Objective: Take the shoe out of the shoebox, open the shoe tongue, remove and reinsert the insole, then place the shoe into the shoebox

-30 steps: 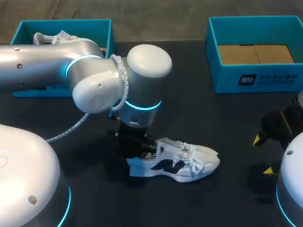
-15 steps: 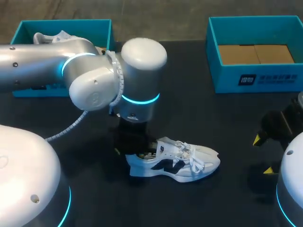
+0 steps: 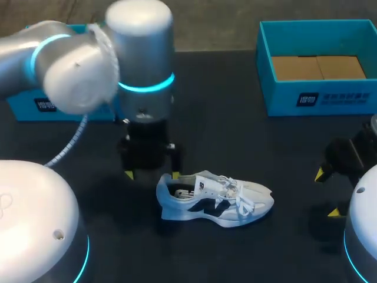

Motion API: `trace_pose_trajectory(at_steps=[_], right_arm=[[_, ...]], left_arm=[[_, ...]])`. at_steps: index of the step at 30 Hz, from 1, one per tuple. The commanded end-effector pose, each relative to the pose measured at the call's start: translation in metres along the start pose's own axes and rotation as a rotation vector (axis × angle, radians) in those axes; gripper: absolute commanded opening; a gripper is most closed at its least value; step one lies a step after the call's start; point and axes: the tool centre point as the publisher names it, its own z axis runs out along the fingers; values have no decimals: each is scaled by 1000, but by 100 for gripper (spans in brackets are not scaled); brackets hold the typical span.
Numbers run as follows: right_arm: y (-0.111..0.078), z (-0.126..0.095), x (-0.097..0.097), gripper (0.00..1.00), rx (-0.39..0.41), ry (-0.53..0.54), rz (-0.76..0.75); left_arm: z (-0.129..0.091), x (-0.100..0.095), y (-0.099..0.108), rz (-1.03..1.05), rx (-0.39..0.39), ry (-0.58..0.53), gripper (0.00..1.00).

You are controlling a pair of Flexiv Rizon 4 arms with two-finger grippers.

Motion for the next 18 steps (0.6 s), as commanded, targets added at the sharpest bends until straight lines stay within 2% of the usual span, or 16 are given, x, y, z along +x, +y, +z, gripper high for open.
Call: trace_pose_trajectory(at_steps=[1, 4, 5, 18], right_arm=[[0, 1, 2, 100, 3, -3, 0], [0, 1, 2, 100, 3, -3, 0], [0, 1, 2, 100, 3, -3, 0], [0, 1, 2, 100, 3, -3, 0]], left_arm=[[-23, 31, 3, -141, 116, -144, 100], [-25, 43, 7, -295, 222, -132, 100], [-26, 47, 7, -323, 184, -103, 100], [-26, 47, 7, -323, 184, -103, 100]])
